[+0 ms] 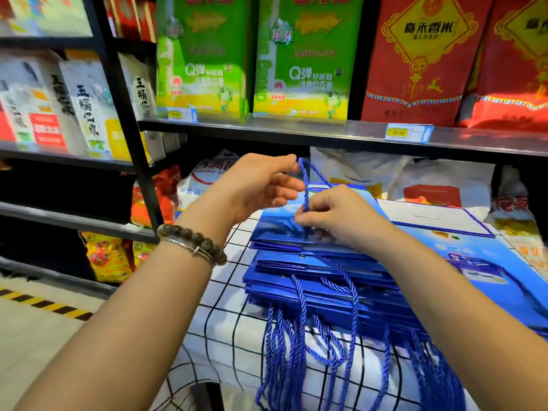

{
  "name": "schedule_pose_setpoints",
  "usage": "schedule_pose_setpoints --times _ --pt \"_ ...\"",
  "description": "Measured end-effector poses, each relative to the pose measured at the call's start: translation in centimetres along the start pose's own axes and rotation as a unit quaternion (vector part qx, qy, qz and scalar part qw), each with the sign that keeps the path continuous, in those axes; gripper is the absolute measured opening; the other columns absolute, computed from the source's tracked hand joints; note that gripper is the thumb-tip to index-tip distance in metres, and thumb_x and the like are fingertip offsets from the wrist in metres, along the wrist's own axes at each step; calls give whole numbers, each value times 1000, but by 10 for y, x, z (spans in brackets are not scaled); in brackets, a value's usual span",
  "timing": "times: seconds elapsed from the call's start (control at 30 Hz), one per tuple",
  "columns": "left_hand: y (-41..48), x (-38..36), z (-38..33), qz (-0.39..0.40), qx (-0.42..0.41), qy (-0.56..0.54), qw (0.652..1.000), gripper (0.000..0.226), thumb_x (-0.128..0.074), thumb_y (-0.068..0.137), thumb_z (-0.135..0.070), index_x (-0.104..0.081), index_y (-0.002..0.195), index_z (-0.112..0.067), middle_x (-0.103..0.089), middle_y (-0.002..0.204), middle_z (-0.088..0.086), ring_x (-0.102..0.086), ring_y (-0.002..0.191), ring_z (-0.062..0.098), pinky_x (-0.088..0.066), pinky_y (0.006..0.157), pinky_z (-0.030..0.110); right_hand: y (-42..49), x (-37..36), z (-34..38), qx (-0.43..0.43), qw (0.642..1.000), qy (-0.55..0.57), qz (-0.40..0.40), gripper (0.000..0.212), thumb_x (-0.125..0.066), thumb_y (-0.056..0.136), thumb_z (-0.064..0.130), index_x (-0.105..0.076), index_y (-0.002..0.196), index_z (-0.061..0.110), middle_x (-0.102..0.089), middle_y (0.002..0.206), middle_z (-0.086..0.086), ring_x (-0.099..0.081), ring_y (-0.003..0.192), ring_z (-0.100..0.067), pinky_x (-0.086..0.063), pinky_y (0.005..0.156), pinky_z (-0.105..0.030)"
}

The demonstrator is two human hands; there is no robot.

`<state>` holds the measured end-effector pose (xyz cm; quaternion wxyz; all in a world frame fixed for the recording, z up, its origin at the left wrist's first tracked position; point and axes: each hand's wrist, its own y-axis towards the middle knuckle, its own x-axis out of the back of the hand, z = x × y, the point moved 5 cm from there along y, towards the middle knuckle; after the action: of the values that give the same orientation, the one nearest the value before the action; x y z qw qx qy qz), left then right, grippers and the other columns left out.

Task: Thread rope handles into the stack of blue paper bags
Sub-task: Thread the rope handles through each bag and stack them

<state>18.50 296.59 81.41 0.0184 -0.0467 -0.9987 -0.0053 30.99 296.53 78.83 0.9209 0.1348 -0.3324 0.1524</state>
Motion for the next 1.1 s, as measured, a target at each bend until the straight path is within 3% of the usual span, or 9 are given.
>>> schedule_pose_setpoints --times 0.07,0.17,0.23,0.43,0.57,0.73,0.87,1.03,1.1 --pt "-4 7 7 -1 -45 157 987 15 -56 90 -30 -61 91 -16 -66 72 -1 -60 60 8 -48 59 18 4 1 -5 -20 997 72 -18 10 -64 80 1 -64 78 -9 -58 56 -1 -52 40 -6 -46 45 -20" --pt "-15 14 29 18 -81 401 912 30 -68 81 -35 -67 106 -18 -67 99 0 -60 92 10 -46 91 27 8 -1 -8 -35 995 91 -23 9 -64 77 -7 -66 86 -8 -59 58 -7 -55 40 -3 -51 48 -14" --pt "-23 18 42 12 -69 473 878 42 -69 78 -39 -64 115 -20 -64 114 -4 -56 105 10 -41 92 24 11 -4 -8 -31 997 73 -20 9 -65 76 -8 -66 83 -2 -61 60 -8 -59 46 -6 -53 54 -16" --pt "-26 20 46 10 -85 441 894 40 -72 75 -35 -66 112 -20 -67 109 -4 -59 99 8 -44 87 23 15 -12 1 14 1000 9 -14 11 -65 76 -7 -67 86 -2 -65 72 -16 -60 57 -20 -55 69 -33" --pt "-27 22 43 -8 -114 379 918 25 -72 78 -23 -70 102 -16 -68 94 -2 -65 88 12 -51 82 28 16 -15 6 36 999 -25 17 13 -62 78 -7 -67 81 4 -65 70 -13 -58 48 -4 -54 62 -23" --pt "-30 22 46 -23 -187 458 869 18 -68 81 -24 -70 97 -18 -70 92 0 -63 84 14 -49 80 34 19 -18 6 51 994 -91 28 14 -67 76 0 -69 87 9 -69 75 -8 -63 64 -12 -52 70 -27" --pt "-34 25 49 -8 -188 435 880 25 -74 74 -30 -71 94 -17 -70 87 0 -64 82 16 -51 79 35 17 -18 2 51 990 -119 52 16 -68 78 6 -68 94 11 -69 77 -6 -59 67 -10 -47 73 -26" --pt "-35 21 44 -42 -262 508 820 20 -58 85 -36 -68 95 -22 -70 80 0 -61 74 19 -44 64 30 15 -19 3 76 988 -114 71 19 -61 83 5 -68 99 13 -71 96 -7 -61 85 -14 -47 83 -28" --pt "-38 19 41 -55 -280 522 804 9 -56 87 -23 -62 93 -21 -65 74 1 -56 70 26 -42 57 34 13 -19 3 87 984 -129 91 24 -53 88 8 -66 105 19 -69 104 -6 -60 92 -19 -46 89 -34"
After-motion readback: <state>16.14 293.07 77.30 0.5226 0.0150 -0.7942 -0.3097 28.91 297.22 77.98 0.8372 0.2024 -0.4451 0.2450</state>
